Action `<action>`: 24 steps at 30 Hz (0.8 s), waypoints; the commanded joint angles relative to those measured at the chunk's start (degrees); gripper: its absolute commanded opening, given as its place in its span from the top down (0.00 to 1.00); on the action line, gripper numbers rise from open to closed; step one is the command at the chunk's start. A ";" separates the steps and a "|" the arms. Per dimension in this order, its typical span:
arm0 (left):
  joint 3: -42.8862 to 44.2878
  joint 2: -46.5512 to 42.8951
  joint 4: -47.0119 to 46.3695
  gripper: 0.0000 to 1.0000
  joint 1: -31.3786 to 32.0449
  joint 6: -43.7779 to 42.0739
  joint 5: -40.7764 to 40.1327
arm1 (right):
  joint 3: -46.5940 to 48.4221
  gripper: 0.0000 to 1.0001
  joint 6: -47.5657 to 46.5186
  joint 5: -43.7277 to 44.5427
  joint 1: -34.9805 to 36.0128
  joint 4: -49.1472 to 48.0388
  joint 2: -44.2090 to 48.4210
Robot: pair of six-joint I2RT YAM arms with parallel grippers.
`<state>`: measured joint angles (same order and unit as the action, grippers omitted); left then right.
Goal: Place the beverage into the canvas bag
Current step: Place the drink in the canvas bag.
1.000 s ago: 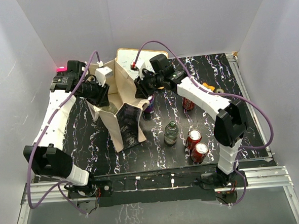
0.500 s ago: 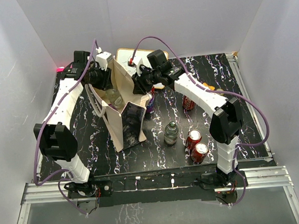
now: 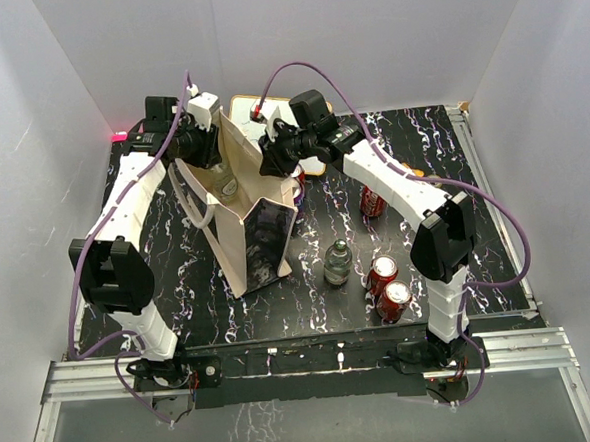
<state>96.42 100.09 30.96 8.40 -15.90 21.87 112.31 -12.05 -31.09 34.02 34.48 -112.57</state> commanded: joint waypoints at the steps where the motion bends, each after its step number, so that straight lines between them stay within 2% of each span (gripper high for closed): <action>1: -2.54 -2.80 -10.70 1.00 0.81 -1.82 3.43 | 5.32 0.89 1.56 -0.81 -0.28 -2.99 -0.26; 11: -11.26 -4.50 -23.45 1.00 1.00 -4.84 -0.23 | 4.01 0.92 2.86 0.26 -0.03 -2.98 0.15; 17: -12.41 -4.25 -27.80 1.00 1.01 -3.60 -1.90 | 2.87 0.92 2.74 0.71 -0.01 -2.96 0.51; 24: -12.03 -3.55 -30.88 1.00 0.99 -3.52 -8.76 | 1.68 0.92 2.44 0.92 -0.07 -3.04 0.85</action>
<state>82.50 100.03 10.31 9.17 -19.03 16.53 114.17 -9.89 -30.11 34.04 34.41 -113.73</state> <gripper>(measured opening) 0.314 0.084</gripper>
